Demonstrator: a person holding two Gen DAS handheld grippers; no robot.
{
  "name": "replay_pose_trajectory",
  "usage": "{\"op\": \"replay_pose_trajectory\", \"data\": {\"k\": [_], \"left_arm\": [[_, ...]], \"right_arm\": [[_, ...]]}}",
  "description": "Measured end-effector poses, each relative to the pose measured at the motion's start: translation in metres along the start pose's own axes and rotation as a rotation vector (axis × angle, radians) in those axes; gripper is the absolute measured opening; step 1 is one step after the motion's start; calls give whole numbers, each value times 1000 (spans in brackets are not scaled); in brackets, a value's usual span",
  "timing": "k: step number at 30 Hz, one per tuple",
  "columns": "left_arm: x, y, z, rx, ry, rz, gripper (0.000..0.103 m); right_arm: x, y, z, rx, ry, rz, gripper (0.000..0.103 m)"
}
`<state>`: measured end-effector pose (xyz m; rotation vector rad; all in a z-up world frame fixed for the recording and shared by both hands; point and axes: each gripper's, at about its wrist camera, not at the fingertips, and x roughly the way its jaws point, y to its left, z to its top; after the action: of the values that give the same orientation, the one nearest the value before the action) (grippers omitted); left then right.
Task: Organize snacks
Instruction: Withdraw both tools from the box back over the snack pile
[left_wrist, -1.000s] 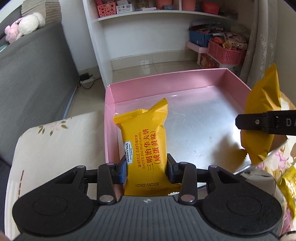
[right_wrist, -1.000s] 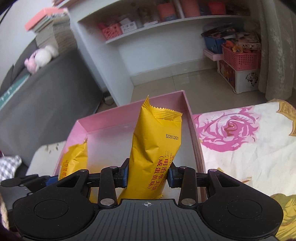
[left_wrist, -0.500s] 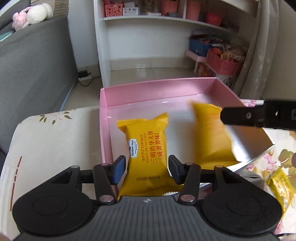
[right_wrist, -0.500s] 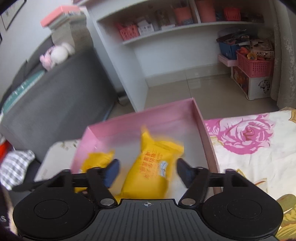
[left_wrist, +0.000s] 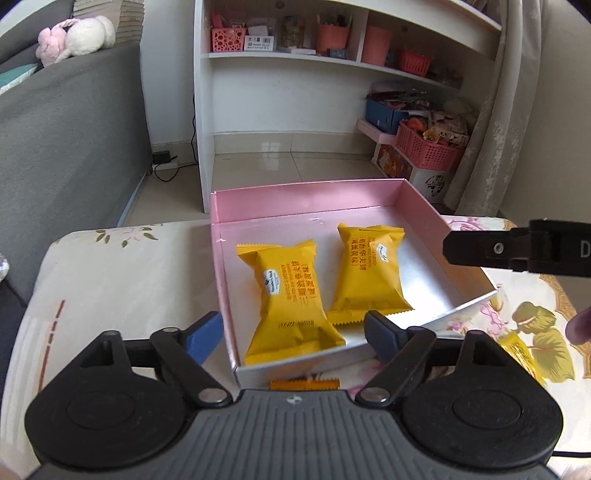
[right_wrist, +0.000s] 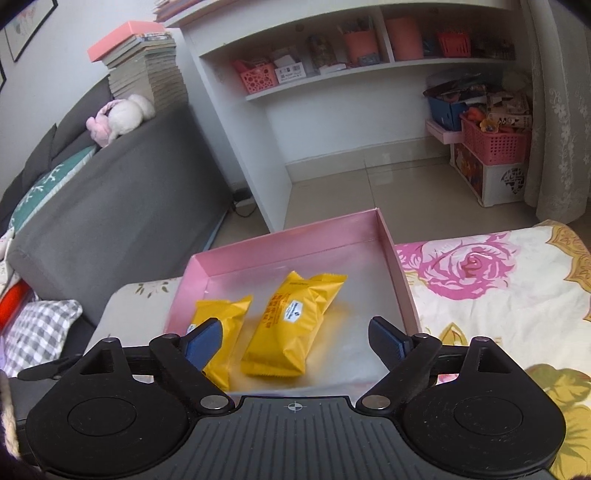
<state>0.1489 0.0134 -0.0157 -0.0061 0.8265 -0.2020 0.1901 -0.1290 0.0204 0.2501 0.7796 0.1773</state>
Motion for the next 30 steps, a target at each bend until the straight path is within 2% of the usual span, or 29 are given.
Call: {"op": "replay_pose_trajectory", "data": {"k": [10, 25, 30], "left_arm": [[-41, 4, -23, 17, -11, 13, 100], [-73, 12, -80, 67, -34, -7, 103], [-73, 18, -97, 102, -32, -19, 103]], "right_arm": [[-45, 16, -17, -15, -17, 7, 96], [-78, 34, -80, -145, -57, 20, 99], [-77, 26, -102, -166, -74, -17, 99]]}}
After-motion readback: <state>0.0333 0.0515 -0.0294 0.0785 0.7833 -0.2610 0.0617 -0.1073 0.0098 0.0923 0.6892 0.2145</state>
